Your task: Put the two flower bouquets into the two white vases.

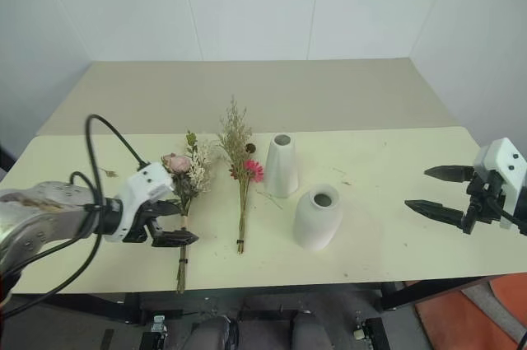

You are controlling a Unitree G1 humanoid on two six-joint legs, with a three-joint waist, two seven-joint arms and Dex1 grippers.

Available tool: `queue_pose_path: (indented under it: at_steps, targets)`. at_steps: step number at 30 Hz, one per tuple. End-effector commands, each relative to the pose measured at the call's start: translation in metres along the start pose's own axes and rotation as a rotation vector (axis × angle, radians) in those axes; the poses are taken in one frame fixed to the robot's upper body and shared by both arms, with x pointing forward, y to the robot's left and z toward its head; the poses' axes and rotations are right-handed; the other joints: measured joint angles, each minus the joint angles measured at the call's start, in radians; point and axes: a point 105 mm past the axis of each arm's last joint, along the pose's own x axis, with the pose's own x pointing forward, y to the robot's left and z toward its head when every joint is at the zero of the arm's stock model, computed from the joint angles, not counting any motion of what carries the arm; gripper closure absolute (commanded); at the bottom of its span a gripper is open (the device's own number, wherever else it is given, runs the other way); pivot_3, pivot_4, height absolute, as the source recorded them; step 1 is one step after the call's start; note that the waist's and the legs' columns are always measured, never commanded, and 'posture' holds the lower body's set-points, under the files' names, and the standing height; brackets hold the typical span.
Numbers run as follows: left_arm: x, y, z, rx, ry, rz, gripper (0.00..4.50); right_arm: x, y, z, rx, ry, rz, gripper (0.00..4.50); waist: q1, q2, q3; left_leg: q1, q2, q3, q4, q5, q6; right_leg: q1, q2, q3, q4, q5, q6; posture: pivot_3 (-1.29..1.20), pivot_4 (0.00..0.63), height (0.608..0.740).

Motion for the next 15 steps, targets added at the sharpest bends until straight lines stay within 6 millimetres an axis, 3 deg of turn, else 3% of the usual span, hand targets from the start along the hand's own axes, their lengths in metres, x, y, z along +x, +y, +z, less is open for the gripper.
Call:
queue_pose_path:
  at_steps: [1,6,10,15]
  targets:
    - [0.002,0.007,-0.002,-0.005,0.068,0.090,0.00,-0.005,-0.002,0.012,-0.035,-0.039,-0.026,0.01,-0.001,0.000,0.000,0.000,0.000,0.000,0.000,0.000,0.000,0.000,0.000,0.000,0.000,0.000,0.000,0.00,0.150,0.740]
    - [0.010,0.022,0.000,-0.049,0.088,0.169,0.00,-0.003,0.001,0.011,-0.032,-0.045,-0.029,0.01,0.000,0.000,0.000,0.001,0.000,0.000,0.000,0.000,0.000,0.001,0.000,0.000,0.001,0.000,0.000,0.00,0.150,0.740]
    - [0.012,0.023,0.004,-0.054,0.071,0.179,0.79,-0.003,0.003,0.011,-0.029,-0.050,-0.031,0.00,0.002,0.000,0.000,0.000,-0.001,0.000,0.000,0.000,0.000,0.000,0.000,0.000,0.000,0.000,0.000,0.00,0.150,0.740]
    - [0.010,0.026,0.005,-0.071,0.063,0.187,2.34,-0.003,0.004,0.010,-0.022,-0.050,-0.038,0.00,0.002,0.000,0.000,0.000,-0.001,0.000,0.000,0.000,0.000,0.000,-0.001,0.000,0.000,0.000,0.000,0.00,0.150,0.740]
